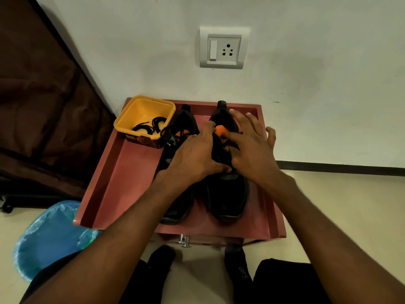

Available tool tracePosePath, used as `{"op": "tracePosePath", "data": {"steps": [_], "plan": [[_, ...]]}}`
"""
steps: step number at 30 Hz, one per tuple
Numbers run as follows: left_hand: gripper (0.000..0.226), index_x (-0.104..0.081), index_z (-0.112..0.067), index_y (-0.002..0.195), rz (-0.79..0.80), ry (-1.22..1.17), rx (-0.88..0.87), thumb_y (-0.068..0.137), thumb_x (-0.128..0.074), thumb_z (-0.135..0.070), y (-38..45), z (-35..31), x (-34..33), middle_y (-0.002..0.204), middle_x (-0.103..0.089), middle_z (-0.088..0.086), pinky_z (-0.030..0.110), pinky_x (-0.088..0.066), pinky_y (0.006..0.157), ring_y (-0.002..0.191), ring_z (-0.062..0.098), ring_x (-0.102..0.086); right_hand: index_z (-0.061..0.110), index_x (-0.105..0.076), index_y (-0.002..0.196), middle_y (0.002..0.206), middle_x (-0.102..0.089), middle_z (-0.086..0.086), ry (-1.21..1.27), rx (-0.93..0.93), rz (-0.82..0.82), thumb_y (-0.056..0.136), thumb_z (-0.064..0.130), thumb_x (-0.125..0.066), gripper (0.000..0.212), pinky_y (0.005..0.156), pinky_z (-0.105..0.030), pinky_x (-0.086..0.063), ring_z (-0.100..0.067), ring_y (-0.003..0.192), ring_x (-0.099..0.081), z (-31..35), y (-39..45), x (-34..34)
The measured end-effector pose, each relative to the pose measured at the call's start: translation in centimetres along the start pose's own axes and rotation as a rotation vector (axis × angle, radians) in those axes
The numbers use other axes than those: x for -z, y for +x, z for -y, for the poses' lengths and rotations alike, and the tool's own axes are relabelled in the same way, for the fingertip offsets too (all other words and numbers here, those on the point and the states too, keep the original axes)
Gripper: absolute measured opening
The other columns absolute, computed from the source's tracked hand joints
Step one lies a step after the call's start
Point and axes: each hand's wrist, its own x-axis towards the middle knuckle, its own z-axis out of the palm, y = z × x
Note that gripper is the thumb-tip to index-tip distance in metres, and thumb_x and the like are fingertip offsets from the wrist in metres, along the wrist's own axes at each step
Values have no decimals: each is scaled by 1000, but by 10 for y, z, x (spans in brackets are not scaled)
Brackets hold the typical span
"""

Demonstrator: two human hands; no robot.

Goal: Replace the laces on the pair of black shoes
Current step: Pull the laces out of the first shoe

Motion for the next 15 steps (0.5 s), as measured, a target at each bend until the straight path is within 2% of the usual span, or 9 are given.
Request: {"op": "tracePosePath", "data": {"steps": [3, 5, 6, 8, 9, 10, 11, 13, 15], "plan": [[112, -20, -25, 149, 7, 4, -4, 67, -91, -51, 0, -2, 0, 142, -58, 3, 47, -57, 94, 120, 26, -62, 38, -74, 120, 163, -30, 15, 9, -2, 8, 89, 25, -73, 34, 122, -58, -8, -19, 155, -16, 0, 0, -8], [112, -21, -25, 148, 1, 27, 6, 65, -92, -53, 0, -2, 1, 140, -59, 4, 48, -57, 92, 119, 27, -62, 36, -80, 102, 145, -51, 17, 116, -87, -153, 85, 22, -74, 23, 119, -50, -22, -12, 141, -41, 2, 2, -10], [113, -22, -25, 147, 2, 39, 13, 64, -92, -54, -1, -2, 1, 139, -59, 4, 49, -57, 92, 120, 28, -62, 36, -80, 92, 134, -59, 17, 269, -198, -285, 84, 20, -74, 19, 114, -45, -35, -7, 126, -53, 3, 3, -8], [115, -23, -24, 147, 8, 49, 29, 62, -93, -56, -2, -3, 2, 140, -60, 4, 49, -55, 97, 125, 30, -59, 33, -77, 81, 116, -66, 10, 781, -494, -576, 87, 12, -72, 22, 99, -36, -52, -1, 101, -63, 6, 9, 2], [116, -23, -24, 148, 13, 52, 34, 62, -93, -57, -2, -4, 3, 141, -60, 3, 50, -53, 102, 128, 31, -57, 30, -77, 83, 114, -66, 5, 992, -591, -692, 90, 10, -71, 23, 97, -33, -53, -2, 98, -64, 5, 11, 8], [116, -23, -23, 149, 20, 55, 34, 63, -92, -57, -2, -5, 4, 142, -59, 3, 49, -49, 108, 131, 33, -55, 27, -77, 89, 117, -64, 2, 1065, -612, -764, 92, 9, -70, 20, 98, -31, -52, -4, 102, -64, 2, 10, 13], [116, -23, -22, 151, 27, 56, 35, 64, -92, -56, -2, -6, 5, 143, -59, 3, 49, -44, 114, 133, 34, -53, 25, -77, 97, 123, -60, 1, 984, -568, -768, 92, 9, -70, 18, 101, -29, -50, -7, 110, -62, -1, 10, 18], [114, -24, -19, 151, 27, 55, 33, 67, -92, -54, -4, -9, 7, 144, -58, 3, 46, -39, 117, 131, 32, -55, 30, -72, 119, 144, -48, 5, 613, -329, -619, 88, 11, -68, 36, 106, -30, -43, -10, 132, -49, -5, 6, 18], [112, -24, -19, 150, 19, 47, 21, 67, -92, -53, -5, -9, 7, 143, -59, 3, 44, -43, 114, 126, 30, -60, 39, -68, 125, 160, -34, 11, 260, -101, -369, 84, 16, -69, 47, 112, -44, -33, -16, 149, -30, -3, 4, 12]]}}
